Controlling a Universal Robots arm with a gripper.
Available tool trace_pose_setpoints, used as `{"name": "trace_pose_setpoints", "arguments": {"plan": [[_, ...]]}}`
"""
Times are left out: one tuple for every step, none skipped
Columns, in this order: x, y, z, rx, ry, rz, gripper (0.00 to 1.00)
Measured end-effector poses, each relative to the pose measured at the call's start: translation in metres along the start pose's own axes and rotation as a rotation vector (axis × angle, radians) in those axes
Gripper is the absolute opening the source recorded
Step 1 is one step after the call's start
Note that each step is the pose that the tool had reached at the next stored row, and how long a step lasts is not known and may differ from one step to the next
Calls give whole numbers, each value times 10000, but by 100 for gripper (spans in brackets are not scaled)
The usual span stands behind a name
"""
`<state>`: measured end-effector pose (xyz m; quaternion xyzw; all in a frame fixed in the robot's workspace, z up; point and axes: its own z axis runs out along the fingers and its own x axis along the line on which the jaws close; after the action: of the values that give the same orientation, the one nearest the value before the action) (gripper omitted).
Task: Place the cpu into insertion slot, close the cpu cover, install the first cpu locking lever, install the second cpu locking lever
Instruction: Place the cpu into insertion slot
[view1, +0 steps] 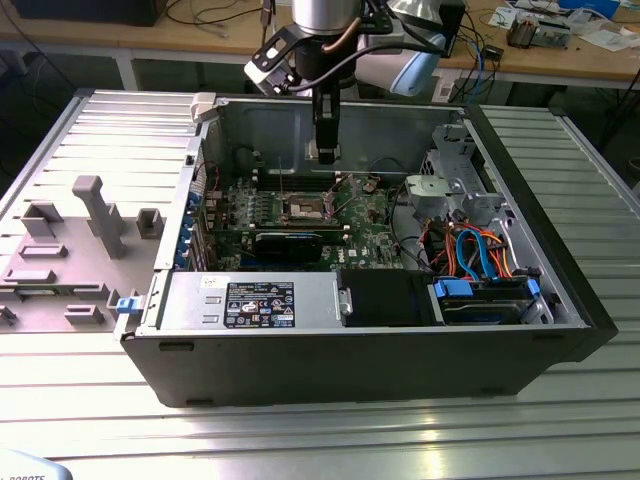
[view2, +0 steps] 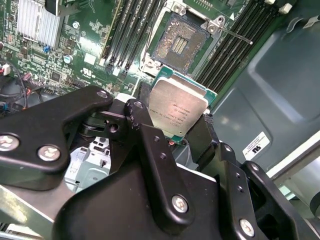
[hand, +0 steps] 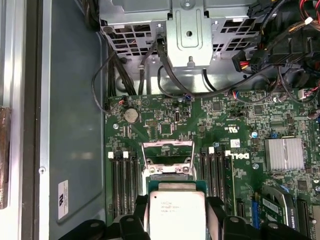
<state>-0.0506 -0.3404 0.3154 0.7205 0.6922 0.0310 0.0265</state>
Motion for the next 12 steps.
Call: {"name": "trace_pose_setpoints", "arguments": {"plan": [[0, -1, 8, 1, -1, 0, 54], [1, -1, 13, 0, -1, 0, 54], [1, -1, 16, 1, -2, 0, 54], [0, -2, 16, 2, -3, 0, 54], [1, -2, 22, 0, 0, 0, 54], [1, -2, 28, 0, 0, 0, 54], [1, -2, 28, 0, 0, 0, 54], [1, -3, 29, 0, 0, 0, 54], [1, -3, 29, 0, 0, 0, 54], [1, -2, 29, 0, 0, 0, 54], [1, -3, 29, 0, -1, 0, 54], [1, -3, 30, 0, -1, 0, 54]]}}
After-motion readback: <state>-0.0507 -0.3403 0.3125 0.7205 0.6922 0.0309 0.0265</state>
